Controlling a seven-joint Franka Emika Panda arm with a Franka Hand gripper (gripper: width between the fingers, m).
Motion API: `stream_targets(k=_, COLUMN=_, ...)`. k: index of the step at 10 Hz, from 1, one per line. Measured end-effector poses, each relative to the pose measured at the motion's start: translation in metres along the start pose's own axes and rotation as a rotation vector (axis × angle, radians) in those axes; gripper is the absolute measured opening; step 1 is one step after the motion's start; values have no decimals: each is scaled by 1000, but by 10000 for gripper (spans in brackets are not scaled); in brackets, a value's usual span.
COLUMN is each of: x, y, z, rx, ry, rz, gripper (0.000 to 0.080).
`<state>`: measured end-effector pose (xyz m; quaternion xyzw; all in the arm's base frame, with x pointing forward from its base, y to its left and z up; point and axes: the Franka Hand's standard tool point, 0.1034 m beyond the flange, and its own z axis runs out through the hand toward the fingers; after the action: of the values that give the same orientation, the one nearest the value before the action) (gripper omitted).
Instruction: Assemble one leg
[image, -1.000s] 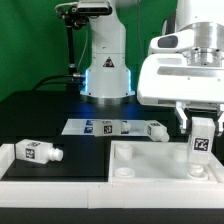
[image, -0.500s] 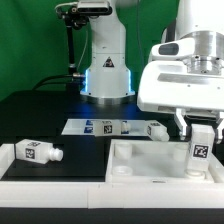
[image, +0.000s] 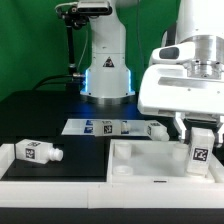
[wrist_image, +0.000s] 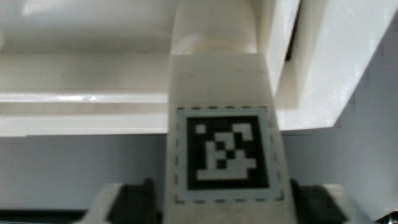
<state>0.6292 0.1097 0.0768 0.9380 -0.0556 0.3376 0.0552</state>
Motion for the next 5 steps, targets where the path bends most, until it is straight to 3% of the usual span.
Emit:
stream_targets(k=1, x=0, y=0, z=0, rx=0, ry=0, rz=0, gripper=519)
stream_targets(k=2, x=0, y=0, z=0, rx=0, ry=0, rz=0, gripper=519)
stream_targets(k=3, x=0, y=0, z=0, rx=0, ry=0, rz=0, gripper=621)
stream_targets(k=5, x=0, y=0, z=0, rx=0, ry=0, rz=0, gripper=642)
